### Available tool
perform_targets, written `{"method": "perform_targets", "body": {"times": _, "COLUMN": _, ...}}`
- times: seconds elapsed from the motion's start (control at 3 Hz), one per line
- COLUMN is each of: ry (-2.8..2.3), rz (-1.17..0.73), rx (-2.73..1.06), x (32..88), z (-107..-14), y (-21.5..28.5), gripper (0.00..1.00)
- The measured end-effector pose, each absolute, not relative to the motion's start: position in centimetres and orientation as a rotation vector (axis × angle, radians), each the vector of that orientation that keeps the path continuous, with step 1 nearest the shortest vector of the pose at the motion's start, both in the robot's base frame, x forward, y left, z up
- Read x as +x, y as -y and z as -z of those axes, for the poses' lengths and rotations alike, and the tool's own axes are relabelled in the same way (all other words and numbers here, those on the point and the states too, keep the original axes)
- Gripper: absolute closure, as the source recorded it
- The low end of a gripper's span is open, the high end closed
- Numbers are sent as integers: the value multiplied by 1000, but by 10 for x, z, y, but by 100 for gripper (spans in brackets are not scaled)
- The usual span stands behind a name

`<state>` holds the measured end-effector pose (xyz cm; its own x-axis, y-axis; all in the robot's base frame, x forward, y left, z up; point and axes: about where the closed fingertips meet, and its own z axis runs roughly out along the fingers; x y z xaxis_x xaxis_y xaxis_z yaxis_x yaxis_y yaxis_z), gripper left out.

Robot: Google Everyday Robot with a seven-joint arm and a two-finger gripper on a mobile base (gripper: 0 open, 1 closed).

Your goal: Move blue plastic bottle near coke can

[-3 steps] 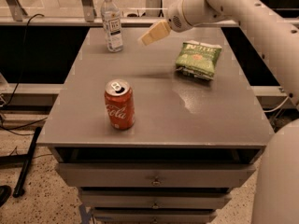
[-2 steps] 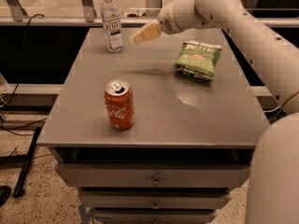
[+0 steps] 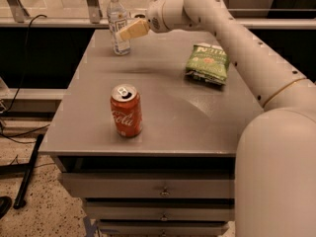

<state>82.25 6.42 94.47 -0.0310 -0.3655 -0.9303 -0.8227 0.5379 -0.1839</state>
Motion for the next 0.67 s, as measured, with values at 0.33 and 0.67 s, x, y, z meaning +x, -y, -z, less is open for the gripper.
{"method": "perform_targets", "body": {"times": 0.33, "ry": -1621, "rz": -538, "rx": -1033, "x": 830, "z": -943, "y": -90, "gripper": 0}}
{"method": "perform_targets", "body": {"times": 0.67, "ry": -1630, "rz": -579, "rx": -1029, "x": 838, "z": -938, "y": -111, "gripper": 0}}
